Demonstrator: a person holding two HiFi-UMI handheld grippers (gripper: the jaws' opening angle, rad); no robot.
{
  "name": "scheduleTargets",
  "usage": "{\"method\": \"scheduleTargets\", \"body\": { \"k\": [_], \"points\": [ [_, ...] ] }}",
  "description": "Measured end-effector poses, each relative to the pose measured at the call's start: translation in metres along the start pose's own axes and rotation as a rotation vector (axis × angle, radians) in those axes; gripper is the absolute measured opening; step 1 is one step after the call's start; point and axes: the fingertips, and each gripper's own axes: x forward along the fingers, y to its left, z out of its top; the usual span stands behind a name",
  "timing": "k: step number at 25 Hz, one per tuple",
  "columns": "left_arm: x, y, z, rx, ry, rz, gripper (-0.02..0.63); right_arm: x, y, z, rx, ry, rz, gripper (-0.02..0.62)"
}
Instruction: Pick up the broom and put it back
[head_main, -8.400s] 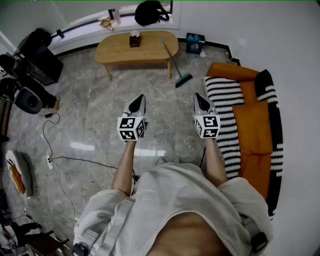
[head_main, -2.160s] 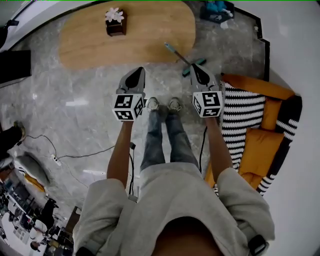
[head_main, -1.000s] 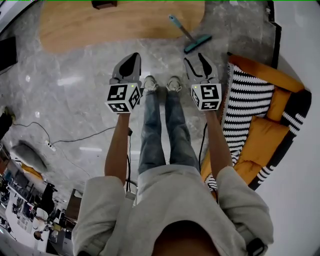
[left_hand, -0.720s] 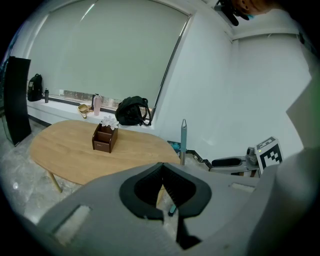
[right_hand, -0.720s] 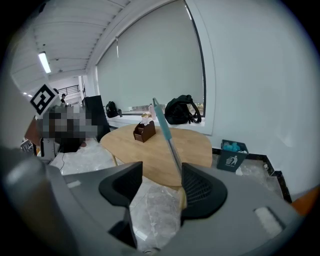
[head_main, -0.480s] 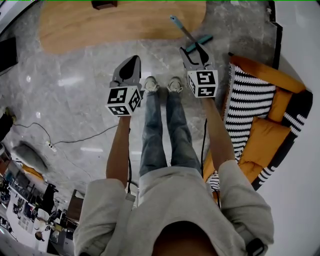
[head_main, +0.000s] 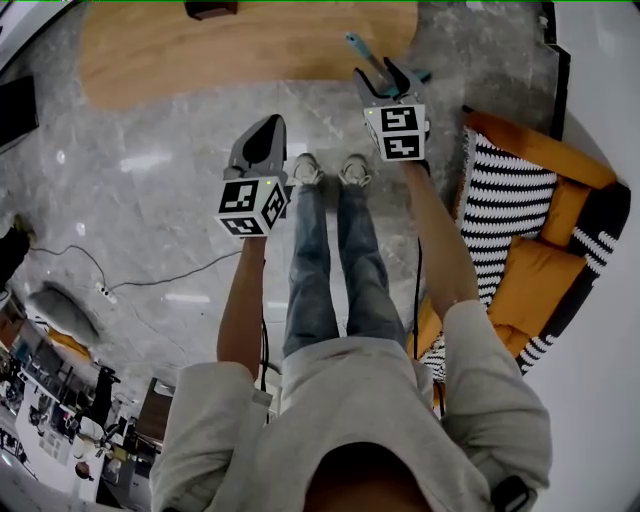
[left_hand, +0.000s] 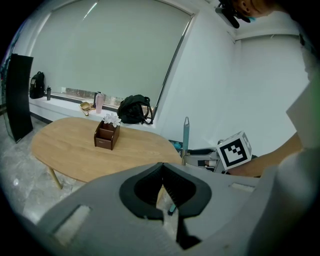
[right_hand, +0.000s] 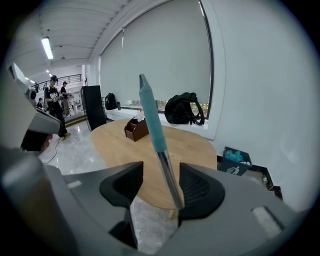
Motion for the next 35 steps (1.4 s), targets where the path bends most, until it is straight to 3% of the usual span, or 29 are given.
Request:
{"method": "scheduleTargets", "body": {
  "k": [8, 14, 24, 35],
  "points": [
    [-0.001, 0.004, -0.008, -0.010, 0.012, 0.004, 0.000, 0.020, -0.002, -0.006, -0.016, 0.031, 0.004, 0.184],
    [-0.001, 0.010, -0.011, -0.015, 0.015, 0.008, 0.000, 0.028, -0.005, -0.010, -0.041, 0.040, -0.023, 0.106],
    [-0.001, 0.010, -0.011, -0.012, 0.018, 0.004, 0.000, 0.019, -0.016, -0.011, -0.071, 0.034, -0.061, 0.097],
    [0.002, -0.019, 0.013, 0.022, -0.002, -0.033, 0.000, -0.038, -0.065, -0.009, -0.040, -0.007, -0.186, 0.081]
  ]
}}
